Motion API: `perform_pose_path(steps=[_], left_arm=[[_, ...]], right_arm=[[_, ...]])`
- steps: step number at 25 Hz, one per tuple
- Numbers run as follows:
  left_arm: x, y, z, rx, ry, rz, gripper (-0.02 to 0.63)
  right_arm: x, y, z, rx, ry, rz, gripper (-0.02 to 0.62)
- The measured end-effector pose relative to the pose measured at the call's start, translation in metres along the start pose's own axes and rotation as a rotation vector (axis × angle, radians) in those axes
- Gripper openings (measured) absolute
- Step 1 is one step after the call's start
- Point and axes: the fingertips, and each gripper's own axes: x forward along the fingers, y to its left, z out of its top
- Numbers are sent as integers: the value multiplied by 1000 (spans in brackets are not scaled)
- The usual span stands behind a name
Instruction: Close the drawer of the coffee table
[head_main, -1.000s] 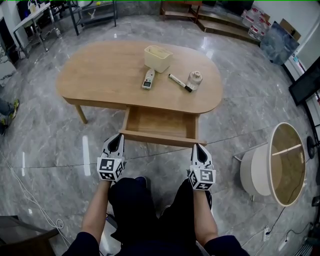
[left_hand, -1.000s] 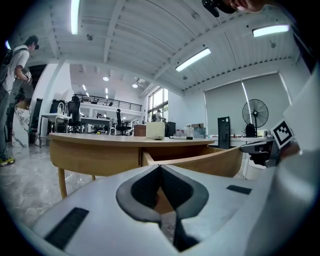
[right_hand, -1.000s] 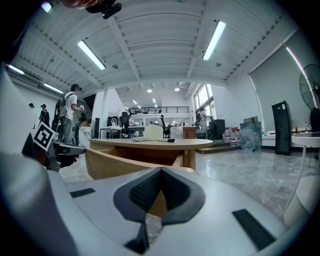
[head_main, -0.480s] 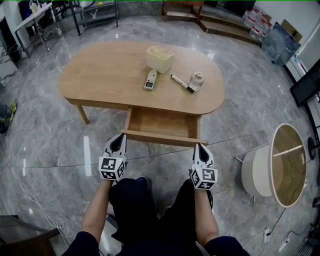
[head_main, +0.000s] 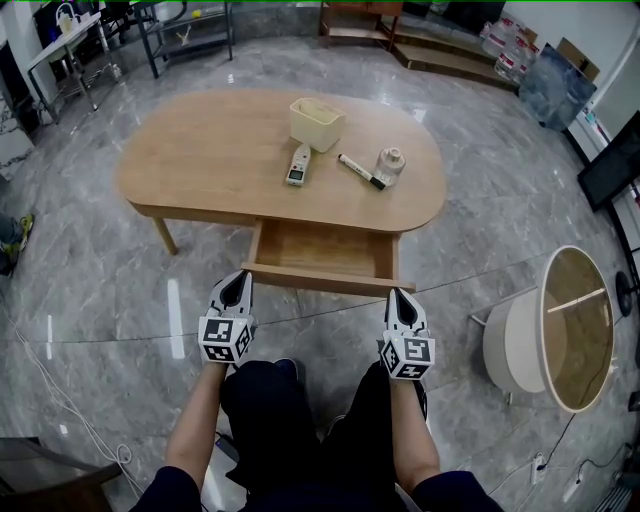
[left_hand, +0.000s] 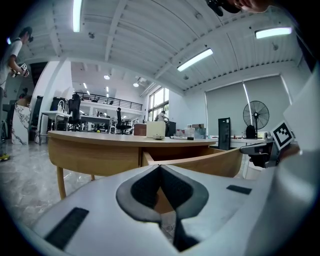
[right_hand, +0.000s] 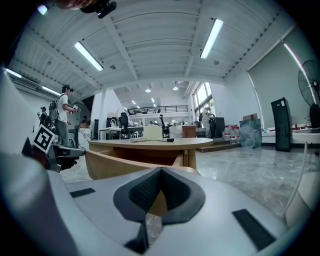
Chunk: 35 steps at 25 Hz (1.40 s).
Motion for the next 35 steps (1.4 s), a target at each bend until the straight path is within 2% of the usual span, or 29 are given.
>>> perform_pose_path(steps=[15, 25, 32, 35], left_arm=[[4, 3, 2, -20, 17, 23, 25], [11, 7, 5, 3, 6, 45, 25], [23, 8, 6, -63, 13, 20, 25], [26, 11, 7, -40, 26, 15, 25]], right_arm=[[3, 1, 2, 9, 4, 25, 26], [11, -1, 5, 12, 2, 40, 26], [21, -7, 7, 23, 7, 20, 26], [25, -6, 6, 38, 10, 30, 26]])
